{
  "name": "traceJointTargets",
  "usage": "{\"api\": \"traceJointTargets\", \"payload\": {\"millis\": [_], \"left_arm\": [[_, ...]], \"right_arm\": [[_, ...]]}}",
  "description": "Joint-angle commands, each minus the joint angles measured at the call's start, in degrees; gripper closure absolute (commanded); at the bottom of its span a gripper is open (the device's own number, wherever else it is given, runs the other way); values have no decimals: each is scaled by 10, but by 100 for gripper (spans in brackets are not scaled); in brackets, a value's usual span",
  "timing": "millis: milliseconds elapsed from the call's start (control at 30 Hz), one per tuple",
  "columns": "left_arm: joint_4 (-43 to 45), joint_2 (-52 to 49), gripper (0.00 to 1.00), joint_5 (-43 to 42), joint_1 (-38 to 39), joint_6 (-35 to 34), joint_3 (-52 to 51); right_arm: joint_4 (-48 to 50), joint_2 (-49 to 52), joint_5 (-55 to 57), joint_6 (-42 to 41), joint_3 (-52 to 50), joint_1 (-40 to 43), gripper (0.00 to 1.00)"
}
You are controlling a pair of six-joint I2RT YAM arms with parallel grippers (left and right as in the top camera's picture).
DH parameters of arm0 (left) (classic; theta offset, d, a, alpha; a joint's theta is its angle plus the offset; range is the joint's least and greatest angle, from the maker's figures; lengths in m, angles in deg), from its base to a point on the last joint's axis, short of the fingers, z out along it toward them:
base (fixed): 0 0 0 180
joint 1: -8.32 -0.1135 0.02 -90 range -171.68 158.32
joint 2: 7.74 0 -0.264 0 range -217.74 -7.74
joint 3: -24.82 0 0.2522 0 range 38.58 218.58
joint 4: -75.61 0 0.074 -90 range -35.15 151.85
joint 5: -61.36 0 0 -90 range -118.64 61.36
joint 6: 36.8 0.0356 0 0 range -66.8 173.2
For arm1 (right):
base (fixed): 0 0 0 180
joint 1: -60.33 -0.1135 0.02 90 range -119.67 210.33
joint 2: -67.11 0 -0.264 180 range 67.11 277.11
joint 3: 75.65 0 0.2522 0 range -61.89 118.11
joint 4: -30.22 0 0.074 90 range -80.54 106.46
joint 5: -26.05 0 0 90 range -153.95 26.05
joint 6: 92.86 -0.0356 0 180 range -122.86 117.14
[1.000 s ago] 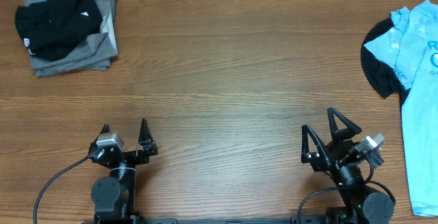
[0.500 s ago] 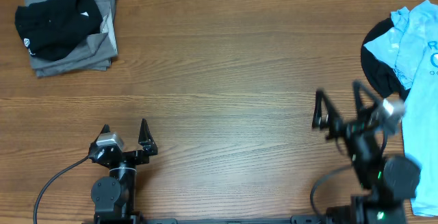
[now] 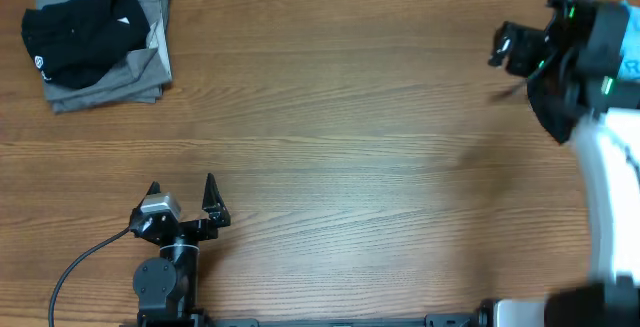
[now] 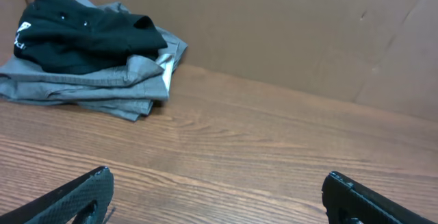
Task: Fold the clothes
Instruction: 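Reach the right gripper to the light-blue T-shirt at the right edge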
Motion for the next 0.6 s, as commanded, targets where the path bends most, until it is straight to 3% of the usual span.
{"api": "traceJointTargets", "payload": {"millis": [0, 233, 567], "left_arm": [[2, 3, 0, 9, 4, 13, -2], [2, 3, 0, 9, 4, 13, -2], [2, 3, 0, 9, 4, 14, -2]], "right_arm": [[-63, 85, 14, 26, 99, 40, 0], [-11, 145, 14, 49, 100, 77, 0], [59, 271, 129, 65, 100, 78, 0]]}}
